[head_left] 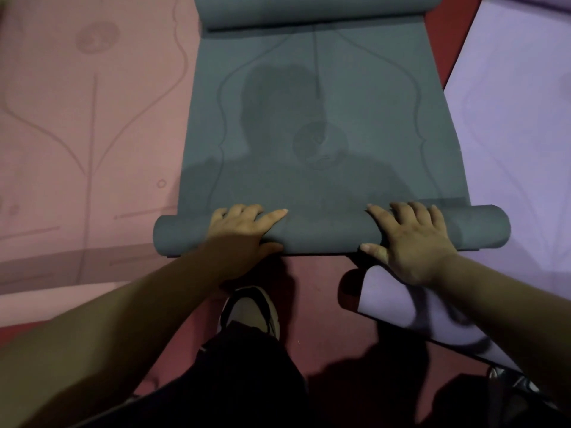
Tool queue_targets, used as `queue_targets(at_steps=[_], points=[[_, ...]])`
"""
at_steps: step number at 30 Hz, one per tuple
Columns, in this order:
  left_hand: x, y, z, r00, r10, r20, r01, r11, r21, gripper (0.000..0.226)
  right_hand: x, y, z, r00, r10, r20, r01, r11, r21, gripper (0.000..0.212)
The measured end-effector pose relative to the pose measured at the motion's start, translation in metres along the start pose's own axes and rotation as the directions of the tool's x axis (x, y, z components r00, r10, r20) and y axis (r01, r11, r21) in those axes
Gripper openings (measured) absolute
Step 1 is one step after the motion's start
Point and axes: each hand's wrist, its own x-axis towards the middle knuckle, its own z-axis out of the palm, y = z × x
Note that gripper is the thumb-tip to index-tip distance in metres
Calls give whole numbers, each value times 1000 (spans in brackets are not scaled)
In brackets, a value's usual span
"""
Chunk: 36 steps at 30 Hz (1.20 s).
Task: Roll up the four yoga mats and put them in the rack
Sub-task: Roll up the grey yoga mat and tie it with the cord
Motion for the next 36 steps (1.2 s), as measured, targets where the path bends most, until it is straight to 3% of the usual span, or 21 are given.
queue_targets(at_steps=[12,20,25,29,36], points=[[-2,6,10,990,17,-139,-8,998,68,78,16,3,-17,995,12,97,-10,1000,-15,103],[14,-6,-2,998,-10,64,10,1000,3,86,14,2,-4,1000,23,12,-23,1000,0,93],[5,-1,8,992,23,-127,-16,998,55,80,22,5,-11,998,15,64,-15,1000,-9,90],[7,-4,9,988,36,-148,-28,998,60,78,24,5,-14,998,13,67,-13,1000,0,94],[25,-15,-3,996,-5,92,4,1000,5,79,21,2,-5,1000,25,0,-25,1000,7,94]])
